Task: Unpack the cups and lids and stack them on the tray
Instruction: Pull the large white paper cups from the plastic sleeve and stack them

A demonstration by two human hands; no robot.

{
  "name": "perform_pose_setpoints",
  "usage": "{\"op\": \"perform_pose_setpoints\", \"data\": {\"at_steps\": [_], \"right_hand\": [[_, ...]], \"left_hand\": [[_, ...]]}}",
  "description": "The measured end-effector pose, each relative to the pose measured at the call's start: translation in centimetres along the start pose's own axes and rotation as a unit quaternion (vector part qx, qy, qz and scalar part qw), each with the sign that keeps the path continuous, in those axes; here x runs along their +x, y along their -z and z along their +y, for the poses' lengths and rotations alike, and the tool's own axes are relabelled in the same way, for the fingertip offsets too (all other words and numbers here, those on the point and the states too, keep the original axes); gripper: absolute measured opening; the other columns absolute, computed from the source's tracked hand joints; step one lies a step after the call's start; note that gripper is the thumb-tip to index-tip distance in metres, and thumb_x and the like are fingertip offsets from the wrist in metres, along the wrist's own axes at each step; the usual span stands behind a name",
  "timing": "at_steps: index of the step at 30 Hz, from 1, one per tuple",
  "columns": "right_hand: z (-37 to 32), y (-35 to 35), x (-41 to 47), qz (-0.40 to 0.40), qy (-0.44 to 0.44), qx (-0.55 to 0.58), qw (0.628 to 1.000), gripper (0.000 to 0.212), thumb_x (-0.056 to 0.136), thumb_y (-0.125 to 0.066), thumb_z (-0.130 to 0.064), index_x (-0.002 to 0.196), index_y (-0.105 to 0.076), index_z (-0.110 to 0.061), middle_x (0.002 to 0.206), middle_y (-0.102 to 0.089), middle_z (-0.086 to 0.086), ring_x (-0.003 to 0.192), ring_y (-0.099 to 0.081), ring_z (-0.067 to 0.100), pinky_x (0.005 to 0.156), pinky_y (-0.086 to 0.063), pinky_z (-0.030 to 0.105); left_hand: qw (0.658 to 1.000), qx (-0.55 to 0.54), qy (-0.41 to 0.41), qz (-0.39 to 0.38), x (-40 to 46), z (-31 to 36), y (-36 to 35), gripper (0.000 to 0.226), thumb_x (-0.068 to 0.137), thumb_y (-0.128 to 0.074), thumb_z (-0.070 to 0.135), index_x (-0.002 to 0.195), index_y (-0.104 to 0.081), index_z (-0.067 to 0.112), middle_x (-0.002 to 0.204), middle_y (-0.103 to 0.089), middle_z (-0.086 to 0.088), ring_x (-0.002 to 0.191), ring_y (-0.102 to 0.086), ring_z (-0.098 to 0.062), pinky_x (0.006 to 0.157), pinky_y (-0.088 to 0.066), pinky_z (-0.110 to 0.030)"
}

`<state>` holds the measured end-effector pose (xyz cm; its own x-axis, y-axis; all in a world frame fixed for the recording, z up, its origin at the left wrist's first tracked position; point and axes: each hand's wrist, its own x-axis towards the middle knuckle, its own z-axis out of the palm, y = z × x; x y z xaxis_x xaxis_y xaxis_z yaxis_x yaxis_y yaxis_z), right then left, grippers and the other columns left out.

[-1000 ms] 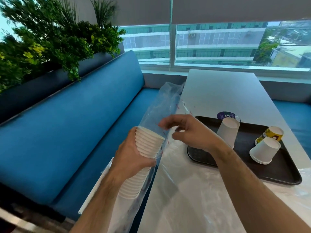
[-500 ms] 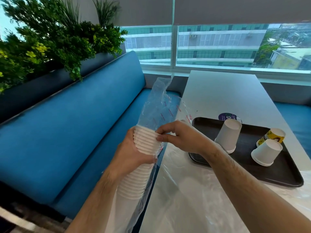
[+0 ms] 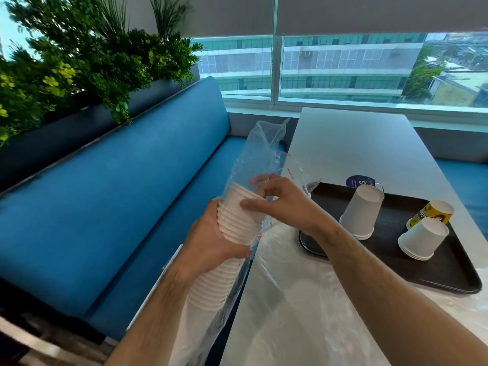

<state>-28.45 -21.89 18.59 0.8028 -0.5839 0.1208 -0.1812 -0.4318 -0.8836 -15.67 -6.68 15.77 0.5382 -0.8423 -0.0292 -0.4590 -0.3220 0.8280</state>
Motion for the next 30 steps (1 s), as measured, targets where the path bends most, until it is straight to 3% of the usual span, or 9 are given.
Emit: {"op": "perform_pose_setpoints", "data": {"at_steps": [3, 6, 10, 13, 17, 20, 24, 30], "right_hand": [[-0.2, 1.2, 0.0, 0.038, -0.017, 0.081, 0.996, 0.033, 0.078, -0.081, -0.029, 0.062, -0.056, -0.014, 0.135, -0.059, -0.009, 0.12, -0.057, 0.014, 0.109, -0.045, 0.048], [-0.1, 2.1, -0.1, 0.028, -0.03, 0.11, 0.993, 0.026, 0.08, -0.079, -0.023, 0.086, -0.054, -0.021, 0.135, -0.057, -0.008, 0.114, -0.061, 0.02, 0.107, -0.046, 0.049], [0.0, 3.7, -0.5, -0.008, -0.042, 0.129, 0.991, 0.061, 0.068, -0.073, -0.032, 0.122, -0.046, -0.038, 0.134, -0.055, 0.0, 0.114, -0.06, 0.026, 0.104, -0.05, 0.047], [0.0, 5.0, -1.3, -0.034, -0.041, 0.13, 0.99, 0.069, 0.066, -0.069, -0.028, 0.127, -0.044, -0.048, 0.13, -0.053, 0.006, 0.114, -0.058, 0.03, 0.099, -0.054, 0.045], [0.5, 5.0, -2.2, -0.114, -0.09, 0.051, 0.988, 0.083, 0.065, -0.074, -0.023, 0.138, -0.04, -0.041, 0.128, -0.049, 0.001, 0.113, -0.058, 0.023, 0.095, -0.057, 0.039], [1.2, 4.3, -2.4, -0.134, -0.11, 0.046, 0.984, 0.092, 0.075, -0.084, -0.011, 0.144, -0.03, -0.036, 0.126, -0.05, -0.001, 0.11, -0.059, 0.017, 0.083, -0.057, 0.025], [1.9, 3.1, -2.5, -0.061, -0.112, 0.015, 0.992, 0.073, 0.079, -0.084, -0.03, 0.134, -0.036, -0.036, 0.117, -0.055, -0.009, 0.105, -0.058, 0.01, 0.078, -0.052, 0.021], [2.8, 2.4, -3.0, -0.001, -0.115, -0.045, 0.992, 0.067, 0.074, -0.086, -0.043, 0.124, -0.042, -0.034, 0.105, -0.056, -0.017, 0.096, -0.059, 0.006, 0.065, -0.046, 0.014]], "left_hand": [[1.0, 0.013, 0.0, 0.0, -0.2, -0.2, 0.2, 0.103, 0.04, -0.093, 0.038, 0.128, -0.042, 0.04, 0.107, -0.064, 0.013, 0.098, -0.064, -0.011, 0.083, -0.059, -0.042], [1.0, 0.014, 0.0, 0.0, -0.3, -0.4, 0.3, 0.1, 0.038, -0.092, 0.039, 0.126, -0.042, 0.039, 0.107, -0.063, 0.013, 0.098, -0.064, -0.012, 0.083, -0.059, -0.043], [1.0, 0.012, -0.005, 0.005, -0.6, -0.4, 0.5, 0.095, 0.045, -0.097, 0.028, 0.124, -0.044, 0.037, 0.104, -0.063, 0.013, 0.096, -0.064, -0.01, 0.078, -0.059, -0.035], [0.999, -0.024, 0.004, 0.028, -0.6, -0.5, 0.8, 0.091, 0.051, -0.097, 0.016, 0.124, -0.046, 0.037, 0.104, -0.065, 0.014, 0.093, -0.064, -0.004, 0.071, -0.054, -0.022], [0.998, -0.046, 0.003, 0.04, -0.3, 0.0, 1.0, 0.09, 0.051, -0.098, 0.017, 0.123, -0.048, 0.037, 0.105, -0.066, 0.014, 0.092, -0.065, -0.002, 0.071, -0.054, -0.021], [0.998, -0.054, 0.004, 0.044, -0.1, 0.3, 0.8, 0.087, 0.051, -0.098, 0.018, 0.12, -0.049, 0.036, 0.105, -0.066, 0.011, 0.094, -0.065, -0.005, 0.074, -0.056, -0.024], [0.999, -0.037, -0.001, 0.03, -0.2, 0.6, 0.0, 0.09, 0.051, -0.098, 0.019, 0.122, -0.047, 0.036, 0.102, -0.065, 0.012, 0.093, -0.064, -0.006, 0.076, -0.057, -0.028], [1.0, -0.019, 0.002, 0.018, -0.1, 0.6, -1.1, 0.092, 0.05, -0.098, 0.024, 0.125, -0.045, 0.035, 0.103, -0.064, 0.01, 0.094, -0.064, -0.01, 0.077, -0.057, -0.033]]}}
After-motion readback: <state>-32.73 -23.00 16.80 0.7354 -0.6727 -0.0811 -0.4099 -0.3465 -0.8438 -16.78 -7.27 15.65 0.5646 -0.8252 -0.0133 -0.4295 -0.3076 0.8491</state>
